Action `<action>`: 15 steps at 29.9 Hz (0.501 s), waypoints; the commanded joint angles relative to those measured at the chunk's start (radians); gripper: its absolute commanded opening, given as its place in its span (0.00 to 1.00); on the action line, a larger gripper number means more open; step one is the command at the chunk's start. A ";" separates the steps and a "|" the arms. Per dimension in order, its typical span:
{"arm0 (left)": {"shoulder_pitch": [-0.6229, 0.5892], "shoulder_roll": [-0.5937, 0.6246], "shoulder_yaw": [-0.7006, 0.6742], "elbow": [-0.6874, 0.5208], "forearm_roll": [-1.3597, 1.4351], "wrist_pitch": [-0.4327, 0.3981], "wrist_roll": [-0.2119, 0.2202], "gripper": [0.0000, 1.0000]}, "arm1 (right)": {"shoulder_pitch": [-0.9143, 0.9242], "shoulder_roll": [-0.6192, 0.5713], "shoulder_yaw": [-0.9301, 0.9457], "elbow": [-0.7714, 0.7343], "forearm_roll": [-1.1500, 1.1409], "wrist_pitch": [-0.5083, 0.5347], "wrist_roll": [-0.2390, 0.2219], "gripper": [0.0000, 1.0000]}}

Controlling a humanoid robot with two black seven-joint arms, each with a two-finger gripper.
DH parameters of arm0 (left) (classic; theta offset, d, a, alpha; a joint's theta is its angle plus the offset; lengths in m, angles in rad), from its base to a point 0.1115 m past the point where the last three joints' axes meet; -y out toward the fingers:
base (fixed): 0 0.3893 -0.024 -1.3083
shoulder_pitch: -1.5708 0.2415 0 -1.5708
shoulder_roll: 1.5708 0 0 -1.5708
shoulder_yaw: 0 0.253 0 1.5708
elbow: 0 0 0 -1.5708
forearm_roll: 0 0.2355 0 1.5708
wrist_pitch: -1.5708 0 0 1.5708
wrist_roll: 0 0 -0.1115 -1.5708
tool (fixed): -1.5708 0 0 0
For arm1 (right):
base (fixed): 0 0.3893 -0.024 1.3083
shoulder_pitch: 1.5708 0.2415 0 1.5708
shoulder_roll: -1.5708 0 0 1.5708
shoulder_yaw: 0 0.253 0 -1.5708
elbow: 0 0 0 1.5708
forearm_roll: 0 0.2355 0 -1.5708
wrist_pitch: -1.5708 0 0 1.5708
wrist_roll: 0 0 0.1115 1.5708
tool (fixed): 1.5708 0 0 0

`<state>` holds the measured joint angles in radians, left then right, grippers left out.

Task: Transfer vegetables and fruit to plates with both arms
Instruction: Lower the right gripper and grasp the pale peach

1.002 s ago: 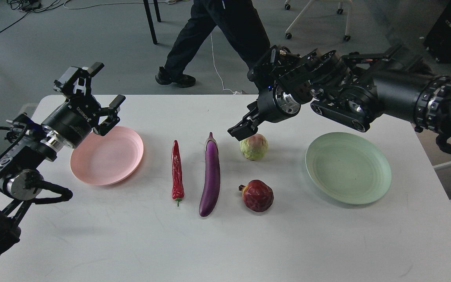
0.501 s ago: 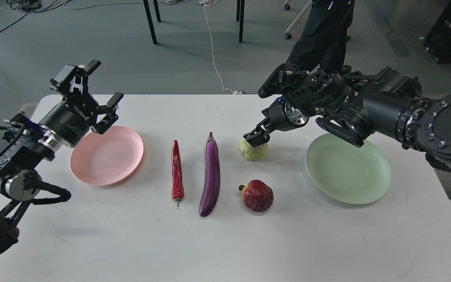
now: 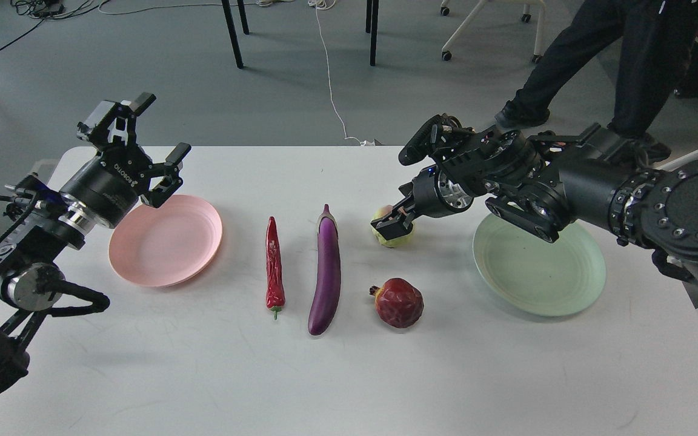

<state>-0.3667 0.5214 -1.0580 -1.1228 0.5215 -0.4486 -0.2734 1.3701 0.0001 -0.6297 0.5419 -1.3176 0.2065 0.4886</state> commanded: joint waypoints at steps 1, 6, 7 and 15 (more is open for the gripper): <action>0.000 0.002 0.000 0.000 0.000 -0.001 -0.001 0.98 | -0.016 0.000 -0.002 -0.003 -0.002 -0.015 0.000 0.88; 0.000 0.002 -0.002 0.000 0.000 -0.002 -0.001 0.98 | -0.032 0.000 -0.002 -0.014 -0.002 -0.016 0.000 0.77; 0.000 0.000 -0.002 0.000 0.000 -0.002 -0.001 0.98 | -0.037 0.000 -0.002 -0.022 -0.002 -0.018 0.000 0.74; 0.000 0.000 -0.003 0.000 0.000 -0.002 -0.001 0.98 | -0.037 0.000 -0.005 -0.030 -0.002 -0.015 0.000 0.41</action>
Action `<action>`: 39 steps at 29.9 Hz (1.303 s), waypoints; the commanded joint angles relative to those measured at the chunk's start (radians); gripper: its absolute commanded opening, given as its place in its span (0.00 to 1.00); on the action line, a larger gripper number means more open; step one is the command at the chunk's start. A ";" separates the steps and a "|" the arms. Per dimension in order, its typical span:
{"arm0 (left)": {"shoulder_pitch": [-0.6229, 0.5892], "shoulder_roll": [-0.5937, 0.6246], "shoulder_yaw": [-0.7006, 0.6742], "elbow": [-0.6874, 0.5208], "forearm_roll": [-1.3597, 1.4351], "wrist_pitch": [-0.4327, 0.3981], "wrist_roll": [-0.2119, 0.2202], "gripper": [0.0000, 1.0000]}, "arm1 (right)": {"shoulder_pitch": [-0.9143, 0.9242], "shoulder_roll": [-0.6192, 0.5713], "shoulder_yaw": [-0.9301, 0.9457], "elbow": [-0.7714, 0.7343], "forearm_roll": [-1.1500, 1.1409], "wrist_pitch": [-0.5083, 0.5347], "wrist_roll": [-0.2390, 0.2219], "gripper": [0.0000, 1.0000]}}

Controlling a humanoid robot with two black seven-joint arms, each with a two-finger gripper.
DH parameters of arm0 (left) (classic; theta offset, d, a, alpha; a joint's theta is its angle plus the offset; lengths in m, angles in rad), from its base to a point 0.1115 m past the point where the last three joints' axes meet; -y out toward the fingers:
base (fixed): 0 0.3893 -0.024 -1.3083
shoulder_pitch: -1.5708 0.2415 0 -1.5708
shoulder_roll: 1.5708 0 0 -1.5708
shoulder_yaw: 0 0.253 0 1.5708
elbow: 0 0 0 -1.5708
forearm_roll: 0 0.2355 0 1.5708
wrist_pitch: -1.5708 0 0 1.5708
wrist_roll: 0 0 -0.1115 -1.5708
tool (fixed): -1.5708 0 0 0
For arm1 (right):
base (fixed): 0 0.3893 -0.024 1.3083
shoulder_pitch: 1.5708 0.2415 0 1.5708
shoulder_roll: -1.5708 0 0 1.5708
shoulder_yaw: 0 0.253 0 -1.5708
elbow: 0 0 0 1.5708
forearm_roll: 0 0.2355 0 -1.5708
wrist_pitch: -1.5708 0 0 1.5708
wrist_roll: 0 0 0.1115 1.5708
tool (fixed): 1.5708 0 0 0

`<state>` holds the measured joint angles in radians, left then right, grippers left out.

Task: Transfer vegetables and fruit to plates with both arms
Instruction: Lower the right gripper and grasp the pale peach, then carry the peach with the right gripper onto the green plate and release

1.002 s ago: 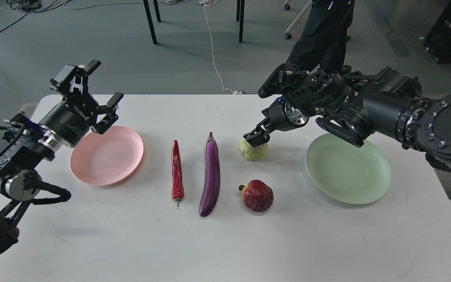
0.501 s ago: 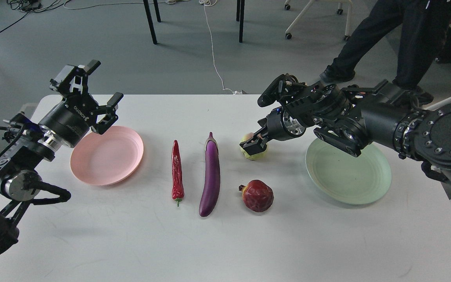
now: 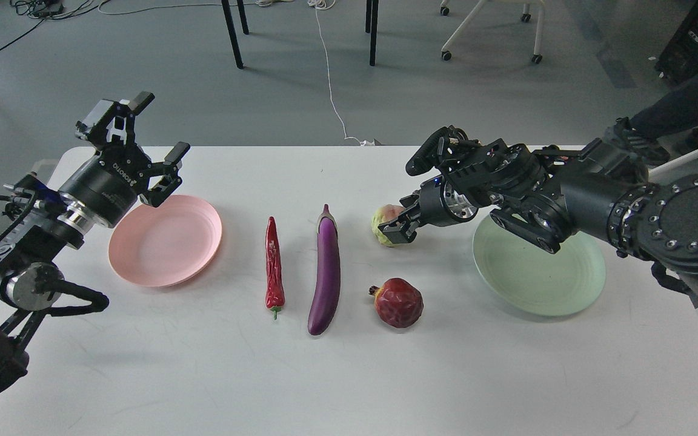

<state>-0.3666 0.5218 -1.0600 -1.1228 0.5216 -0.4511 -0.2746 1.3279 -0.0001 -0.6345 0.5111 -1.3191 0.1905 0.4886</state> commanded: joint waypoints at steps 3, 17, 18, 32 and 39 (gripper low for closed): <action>0.000 0.000 -0.003 0.000 0.000 0.000 0.000 0.98 | 0.017 0.000 -0.001 0.004 0.000 0.003 0.000 0.37; -0.005 -0.008 -0.003 -0.008 0.000 0.000 0.000 0.98 | 0.267 -0.348 -0.045 0.316 -0.074 0.009 0.000 0.37; -0.005 -0.009 -0.003 -0.008 0.000 0.000 0.000 0.98 | 0.267 -0.395 -0.054 0.326 -0.107 0.009 0.000 0.37; -0.003 -0.019 0.006 -0.045 0.005 0.000 0.003 0.98 | 0.111 -0.647 -0.044 0.382 -0.218 -0.062 0.000 0.40; -0.002 -0.016 0.006 -0.045 0.005 0.002 0.003 0.98 | 0.021 -0.606 -0.004 0.334 -0.216 -0.085 0.000 0.49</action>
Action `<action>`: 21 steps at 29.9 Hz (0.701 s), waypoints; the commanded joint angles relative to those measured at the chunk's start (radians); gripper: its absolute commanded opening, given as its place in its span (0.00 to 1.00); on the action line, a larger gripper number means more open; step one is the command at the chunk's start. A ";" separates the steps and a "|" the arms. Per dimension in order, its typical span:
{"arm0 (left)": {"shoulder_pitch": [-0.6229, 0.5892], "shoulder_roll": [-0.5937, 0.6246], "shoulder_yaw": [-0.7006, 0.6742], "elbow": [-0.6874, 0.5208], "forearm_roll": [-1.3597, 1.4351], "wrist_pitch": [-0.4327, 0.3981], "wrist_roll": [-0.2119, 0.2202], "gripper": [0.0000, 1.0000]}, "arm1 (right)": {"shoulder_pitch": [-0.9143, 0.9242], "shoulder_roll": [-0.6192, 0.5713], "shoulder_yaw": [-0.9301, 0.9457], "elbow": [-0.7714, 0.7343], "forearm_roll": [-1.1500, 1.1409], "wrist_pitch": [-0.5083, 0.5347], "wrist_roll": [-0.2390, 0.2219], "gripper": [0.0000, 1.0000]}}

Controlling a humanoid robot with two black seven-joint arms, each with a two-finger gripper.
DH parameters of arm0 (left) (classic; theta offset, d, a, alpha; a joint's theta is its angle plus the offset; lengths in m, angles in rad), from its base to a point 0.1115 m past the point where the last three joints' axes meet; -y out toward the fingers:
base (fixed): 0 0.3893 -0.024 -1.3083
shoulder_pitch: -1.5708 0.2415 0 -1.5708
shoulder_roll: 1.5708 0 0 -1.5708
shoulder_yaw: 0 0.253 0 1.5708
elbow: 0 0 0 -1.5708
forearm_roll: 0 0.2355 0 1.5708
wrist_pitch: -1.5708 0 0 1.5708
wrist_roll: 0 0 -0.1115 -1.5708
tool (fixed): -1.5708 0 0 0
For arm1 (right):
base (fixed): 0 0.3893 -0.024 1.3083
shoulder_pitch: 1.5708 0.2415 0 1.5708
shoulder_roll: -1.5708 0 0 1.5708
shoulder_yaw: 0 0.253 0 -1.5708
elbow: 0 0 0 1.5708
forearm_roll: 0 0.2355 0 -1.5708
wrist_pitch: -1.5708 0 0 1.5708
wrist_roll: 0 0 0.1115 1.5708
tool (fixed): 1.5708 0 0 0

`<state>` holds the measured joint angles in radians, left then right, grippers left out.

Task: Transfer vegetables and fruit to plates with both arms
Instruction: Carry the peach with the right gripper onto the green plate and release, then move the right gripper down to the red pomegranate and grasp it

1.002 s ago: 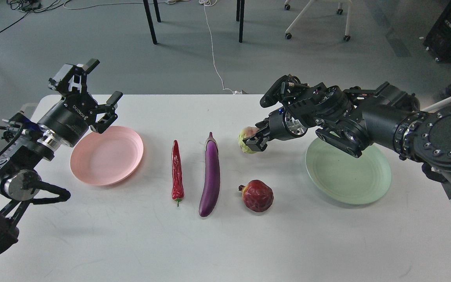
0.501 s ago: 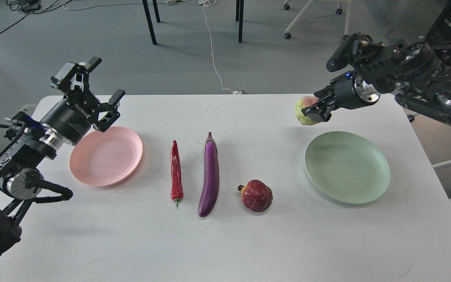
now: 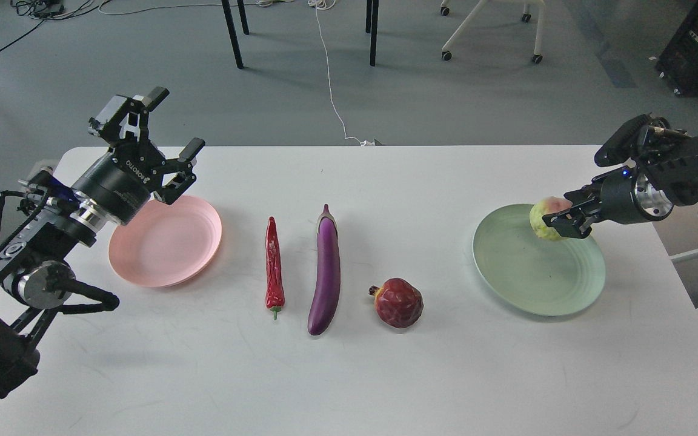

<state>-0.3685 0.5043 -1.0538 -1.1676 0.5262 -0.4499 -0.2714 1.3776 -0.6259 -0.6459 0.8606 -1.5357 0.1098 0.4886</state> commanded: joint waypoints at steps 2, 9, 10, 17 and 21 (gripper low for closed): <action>0.000 0.002 -0.002 0.000 0.000 0.000 0.000 0.98 | -0.034 0.026 0.009 -0.020 0.002 -0.004 0.000 0.56; 0.000 0.008 -0.003 0.000 0.002 -0.001 0.000 0.98 | -0.022 0.015 0.009 -0.014 0.006 -0.002 0.000 0.96; 0.000 0.008 -0.003 0.000 0.002 -0.001 0.000 0.98 | -0.016 0.014 0.009 -0.009 0.008 -0.002 0.000 0.96; -0.001 0.022 -0.005 -0.001 0.000 -0.001 0.000 0.98 | 0.196 0.021 0.070 0.190 0.019 0.005 0.000 0.99; -0.001 0.023 -0.005 -0.003 0.002 -0.001 0.000 0.98 | 0.222 0.081 0.138 0.317 0.077 0.005 0.000 0.99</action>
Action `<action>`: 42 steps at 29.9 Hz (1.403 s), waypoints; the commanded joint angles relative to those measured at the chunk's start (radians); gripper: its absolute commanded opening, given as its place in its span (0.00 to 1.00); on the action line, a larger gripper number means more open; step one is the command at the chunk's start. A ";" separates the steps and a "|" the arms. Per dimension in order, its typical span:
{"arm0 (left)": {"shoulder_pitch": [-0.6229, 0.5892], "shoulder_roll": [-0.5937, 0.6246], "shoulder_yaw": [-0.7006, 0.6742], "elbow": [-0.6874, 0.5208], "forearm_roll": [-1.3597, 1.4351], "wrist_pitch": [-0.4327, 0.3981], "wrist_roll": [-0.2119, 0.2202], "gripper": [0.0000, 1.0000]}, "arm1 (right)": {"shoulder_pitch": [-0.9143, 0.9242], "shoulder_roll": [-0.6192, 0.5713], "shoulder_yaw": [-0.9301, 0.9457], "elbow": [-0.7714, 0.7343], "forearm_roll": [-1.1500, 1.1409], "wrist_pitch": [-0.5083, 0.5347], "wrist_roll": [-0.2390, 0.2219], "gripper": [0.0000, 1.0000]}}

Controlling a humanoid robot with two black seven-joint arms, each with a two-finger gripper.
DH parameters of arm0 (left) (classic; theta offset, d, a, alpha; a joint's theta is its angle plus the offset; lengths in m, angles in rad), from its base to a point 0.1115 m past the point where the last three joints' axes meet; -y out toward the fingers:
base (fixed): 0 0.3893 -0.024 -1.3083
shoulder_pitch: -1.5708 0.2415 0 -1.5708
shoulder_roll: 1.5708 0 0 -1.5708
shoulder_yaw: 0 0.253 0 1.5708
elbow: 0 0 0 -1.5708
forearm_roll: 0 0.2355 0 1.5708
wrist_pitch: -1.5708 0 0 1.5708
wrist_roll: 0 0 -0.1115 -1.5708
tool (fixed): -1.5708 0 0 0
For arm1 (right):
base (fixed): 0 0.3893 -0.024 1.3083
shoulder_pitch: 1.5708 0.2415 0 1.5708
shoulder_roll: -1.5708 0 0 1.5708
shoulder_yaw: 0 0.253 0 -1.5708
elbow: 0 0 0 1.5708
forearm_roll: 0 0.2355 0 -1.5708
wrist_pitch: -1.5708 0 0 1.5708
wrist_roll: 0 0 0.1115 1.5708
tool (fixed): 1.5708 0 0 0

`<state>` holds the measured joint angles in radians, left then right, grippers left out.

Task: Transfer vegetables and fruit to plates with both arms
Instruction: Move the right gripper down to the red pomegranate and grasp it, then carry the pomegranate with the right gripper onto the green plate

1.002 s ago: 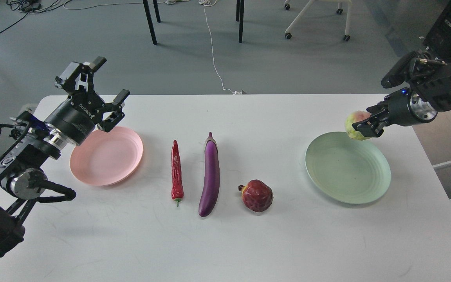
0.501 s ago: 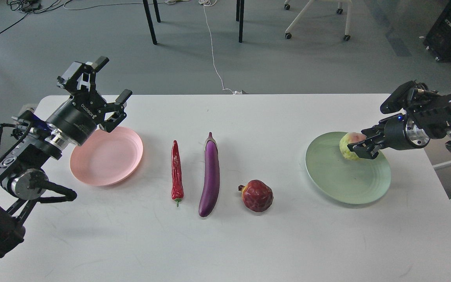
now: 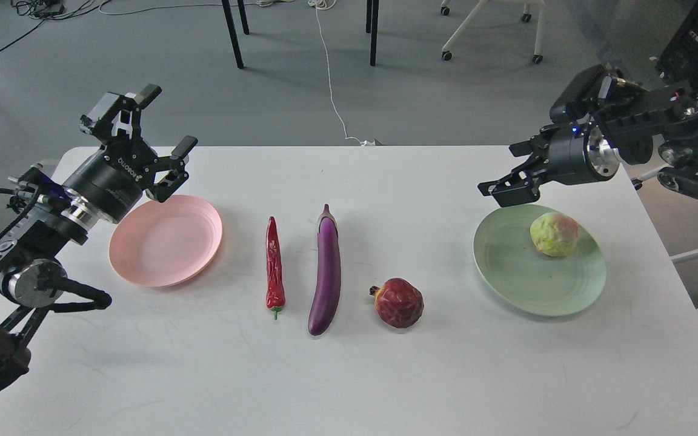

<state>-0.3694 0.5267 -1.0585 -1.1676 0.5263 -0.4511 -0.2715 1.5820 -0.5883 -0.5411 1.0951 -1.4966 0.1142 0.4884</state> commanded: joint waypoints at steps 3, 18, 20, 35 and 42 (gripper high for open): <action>0.000 0.015 0.003 -0.018 0.001 0.000 0.001 0.98 | 0.019 0.109 0.032 0.120 0.048 0.001 0.000 0.99; 0.001 0.041 0.002 -0.021 0.001 0.003 0.001 0.98 | 0.003 0.344 -0.164 0.089 0.042 0.007 0.000 0.99; 0.003 0.041 0.003 -0.021 0.001 0.003 0.003 0.98 | -0.008 0.352 -0.169 0.081 0.044 0.007 0.000 0.99; 0.006 0.049 0.002 -0.021 0.001 0.002 0.001 0.98 | -0.082 0.444 -0.183 -0.017 0.047 0.038 0.000 0.84; 0.006 0.049 0.000 -0.021 0.001 0.002 0.003 0.98 | -0.085 0.440 -0.181 -0.015 0.052 0.033 0.000 0.43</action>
<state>-0.3635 0.5751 -1.0573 -1.1890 0.5278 -0.4495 -0.2696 1.4978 -0.1451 -0.7240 1.0791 -1.4463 0.1506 0.4887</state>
